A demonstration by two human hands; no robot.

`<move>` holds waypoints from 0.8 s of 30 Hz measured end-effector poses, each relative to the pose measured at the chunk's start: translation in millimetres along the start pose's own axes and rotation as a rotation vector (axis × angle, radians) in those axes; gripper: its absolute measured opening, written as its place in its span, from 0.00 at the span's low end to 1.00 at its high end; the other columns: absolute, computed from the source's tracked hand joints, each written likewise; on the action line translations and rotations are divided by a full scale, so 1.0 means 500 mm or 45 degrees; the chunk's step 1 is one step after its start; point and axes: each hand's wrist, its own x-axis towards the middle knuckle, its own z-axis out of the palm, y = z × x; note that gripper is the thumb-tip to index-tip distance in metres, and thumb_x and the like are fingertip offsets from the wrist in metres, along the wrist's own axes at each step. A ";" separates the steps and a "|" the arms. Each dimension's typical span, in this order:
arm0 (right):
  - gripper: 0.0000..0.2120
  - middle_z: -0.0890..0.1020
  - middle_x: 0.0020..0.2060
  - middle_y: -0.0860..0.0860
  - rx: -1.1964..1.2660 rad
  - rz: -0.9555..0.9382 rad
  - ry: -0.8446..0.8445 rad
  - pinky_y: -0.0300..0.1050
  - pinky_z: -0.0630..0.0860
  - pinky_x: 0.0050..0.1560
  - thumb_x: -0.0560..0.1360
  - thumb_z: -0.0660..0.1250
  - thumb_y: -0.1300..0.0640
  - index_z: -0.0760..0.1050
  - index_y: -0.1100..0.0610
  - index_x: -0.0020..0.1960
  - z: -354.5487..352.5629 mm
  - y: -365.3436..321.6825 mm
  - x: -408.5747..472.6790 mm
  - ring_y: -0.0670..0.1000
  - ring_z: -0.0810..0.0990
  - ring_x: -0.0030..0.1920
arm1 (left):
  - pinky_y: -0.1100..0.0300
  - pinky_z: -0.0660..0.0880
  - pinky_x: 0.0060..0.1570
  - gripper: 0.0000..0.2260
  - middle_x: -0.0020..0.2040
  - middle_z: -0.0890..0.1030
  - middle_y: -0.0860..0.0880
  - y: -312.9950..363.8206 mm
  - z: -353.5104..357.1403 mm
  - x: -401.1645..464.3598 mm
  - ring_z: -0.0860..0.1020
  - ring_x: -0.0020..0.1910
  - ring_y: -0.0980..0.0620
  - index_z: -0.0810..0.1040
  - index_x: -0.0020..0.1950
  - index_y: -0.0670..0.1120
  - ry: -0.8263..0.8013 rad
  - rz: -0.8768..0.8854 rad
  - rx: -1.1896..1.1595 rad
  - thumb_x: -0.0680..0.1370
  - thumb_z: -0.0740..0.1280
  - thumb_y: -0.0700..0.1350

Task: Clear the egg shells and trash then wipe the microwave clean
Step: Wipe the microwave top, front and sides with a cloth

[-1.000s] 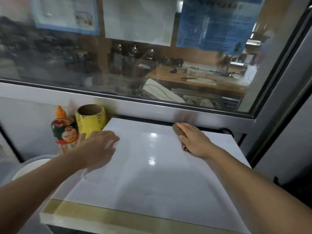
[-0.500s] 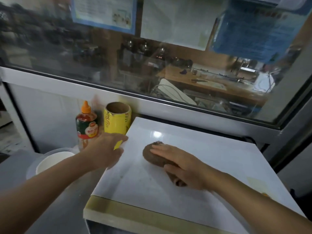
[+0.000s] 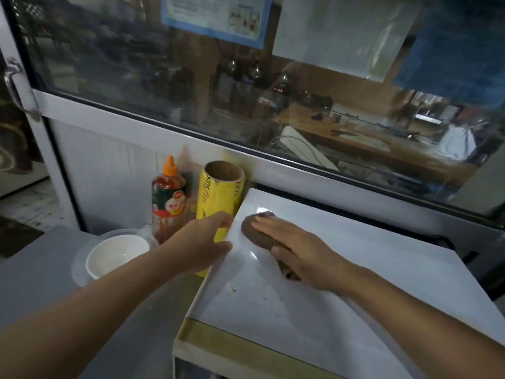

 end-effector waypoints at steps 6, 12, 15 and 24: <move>0.21 0.73 0.60 0.46 0.234 0.347 0.165 0.36 0.74 0.48 0.80 0.56 0.60 0.65 0.46 0.71 -0.026 0.079 0.111 0.50 0.77 0.54 | 0.68 0.70 0.51 0.17 0.60 0.75 0.56 -0.037 -0.006 -0.021 0.72 0.54 0.59 0.71 0.66 0.52 -0.081 0.034 -0.090 0.78 0.65 0.44; 0.22 0.71 0.60 0.46 0.049 0.258 0.154 0.43 0.76 0.42 0.79 0.55 0.63 0.65 0.48 0.70 0.002 0.068 0.167 0.48 0.76 0.40 | 0.60 0.72 0.59 0.15 0.62 0.77 0.50 -0.045 0.003 -0.029 0.75 0.62 0.49 0.74 0.66 0.47 -0.107 0.086 -0.138 0.79 0.63 0.41; 0.23 0.64 0.67 0.40 0.014 0.072 0.021 0.29 0.72 0.47 0.79 0.55 0.63 0.63 0.46 0.71 0.005 0.041 0.110 0.45 0.76 0.53 | 0.57 0.73 0.62 0.15 0.62 0.77 0.51 -0.048 0.002 -0.031 0.74 0.62 0.50 0.75 0.65 0.49 -0.107 0.090 -0.201 0.78 0.64 0.42; 0.18 0.75 0.39 0.48 0.309 0.382 0.176 0.48 0.73 0.40 0.80 0.54 0.64 0.69 0.47 0.64 -0.001 0.070 0.183 0.49 0.74 0.35 | 0.62 0.70 0.63 0.15 0.63 0.75 0.53 -0.052 -0.008 -0.071 0.73 0.64 0.53 0.74 0.67 0.49 -0.083 0.152 -0.083 0.80 0.61 0.41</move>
